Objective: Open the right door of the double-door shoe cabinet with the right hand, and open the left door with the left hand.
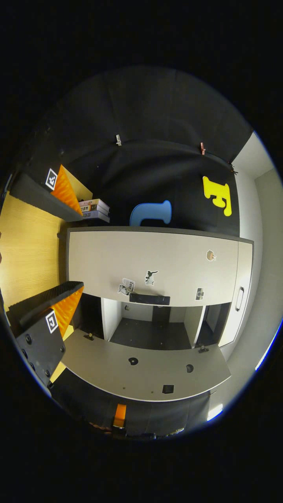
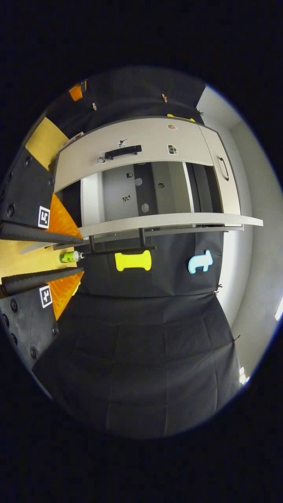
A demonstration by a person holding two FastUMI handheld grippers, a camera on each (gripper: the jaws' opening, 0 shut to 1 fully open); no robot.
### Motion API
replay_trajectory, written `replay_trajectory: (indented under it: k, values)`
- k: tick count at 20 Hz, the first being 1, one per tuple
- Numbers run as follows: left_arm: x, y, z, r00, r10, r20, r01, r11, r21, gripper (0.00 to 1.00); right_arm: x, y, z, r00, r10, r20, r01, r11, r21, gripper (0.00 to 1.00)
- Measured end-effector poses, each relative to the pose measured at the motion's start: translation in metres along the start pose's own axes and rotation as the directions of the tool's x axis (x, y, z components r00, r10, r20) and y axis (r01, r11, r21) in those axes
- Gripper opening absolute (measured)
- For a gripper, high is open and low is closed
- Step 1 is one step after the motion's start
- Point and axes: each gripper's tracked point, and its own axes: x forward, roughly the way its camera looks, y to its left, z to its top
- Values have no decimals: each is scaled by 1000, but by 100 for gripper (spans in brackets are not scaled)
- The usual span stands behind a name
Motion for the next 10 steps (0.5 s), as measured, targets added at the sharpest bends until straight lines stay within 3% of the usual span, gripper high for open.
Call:
replay_trajectory:
  k: [1, 2, 4, 5, 7, 8, 9, 10]
  values:
    - [3, -2, 0, 1000, -3, -1, 3, 1000, 4, 95, -6, 9, -5, 1000, 22, -9, -22, 1000, 2, 47]
    - [5, -4, 2, 1000, -5, 1, 5, 1000, 6, 95, -12, 17, -14, 999, 38, -33, -38, 999, 3, 50]
    - [12, -13, 8, 1000, -20, 13, 20, 1000, 8, 95, -21, 30, -23, 996, 69, -54, -69, 998, 3, 82]
    - [16, -15, 13, 999, -22, 23, 22, 1000, 11, 95, -27, 39, -24, 995, 82, -50, -82, 997, 1, 90]
    - [25, -21, 25, 998, -19, 52, 18, 1000, 15, 95, -35, 56, -27, 993, 115, -29, -115, 993, -10, 88]
    - [31, -25, 31, 997, -20, 68, 19, 1000, 11, 95, -36, 65, -27, 992, 127, -17, -127, 992, -22, 90]
    - [38, -29, 37, 996, -24, 84, 24, 1000, 3, 95, -36, 69, -30, 992, 125, -10, -126, 992, -34, 100]
    - [46, -32, 42, 995, -29, 92, 30, 1000, -7, 95, -38, 73, -30, 992, 129, -5, -129, 991, -34, 100]
